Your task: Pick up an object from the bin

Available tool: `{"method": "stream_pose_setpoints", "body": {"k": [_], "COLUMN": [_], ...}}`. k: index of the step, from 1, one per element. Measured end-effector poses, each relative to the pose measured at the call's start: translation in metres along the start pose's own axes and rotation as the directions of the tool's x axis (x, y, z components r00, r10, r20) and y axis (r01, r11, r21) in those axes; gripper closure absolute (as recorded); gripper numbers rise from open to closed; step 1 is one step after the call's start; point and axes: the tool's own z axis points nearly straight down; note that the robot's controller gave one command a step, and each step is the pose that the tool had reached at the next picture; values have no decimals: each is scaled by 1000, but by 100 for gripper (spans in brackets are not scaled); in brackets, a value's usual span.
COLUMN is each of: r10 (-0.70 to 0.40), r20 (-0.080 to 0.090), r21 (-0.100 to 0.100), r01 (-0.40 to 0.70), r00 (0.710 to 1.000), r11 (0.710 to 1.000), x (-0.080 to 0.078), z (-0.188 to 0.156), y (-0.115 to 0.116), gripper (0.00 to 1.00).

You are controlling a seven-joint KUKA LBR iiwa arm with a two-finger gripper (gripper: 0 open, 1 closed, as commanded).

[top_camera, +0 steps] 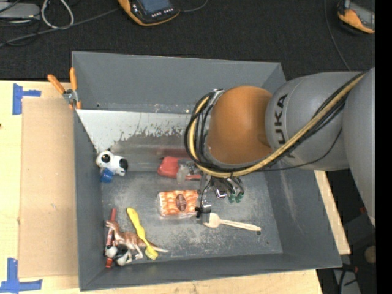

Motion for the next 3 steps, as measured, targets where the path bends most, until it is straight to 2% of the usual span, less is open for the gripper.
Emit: {"method": "stream_pose_setpoints", "body": {"k": [1,2,3], "r10": [93,28,28], "r20": [-1,8,8], "r21": [1,-1,-1], "r01": [-93,-28,-28], "r00": [996,1000,1000], "r11": [996,1000,1000], "x": [-6,-20,-20], "z": [60,61,61], "y": [-4,-1,-1], "gripper": [0,100,100]}}
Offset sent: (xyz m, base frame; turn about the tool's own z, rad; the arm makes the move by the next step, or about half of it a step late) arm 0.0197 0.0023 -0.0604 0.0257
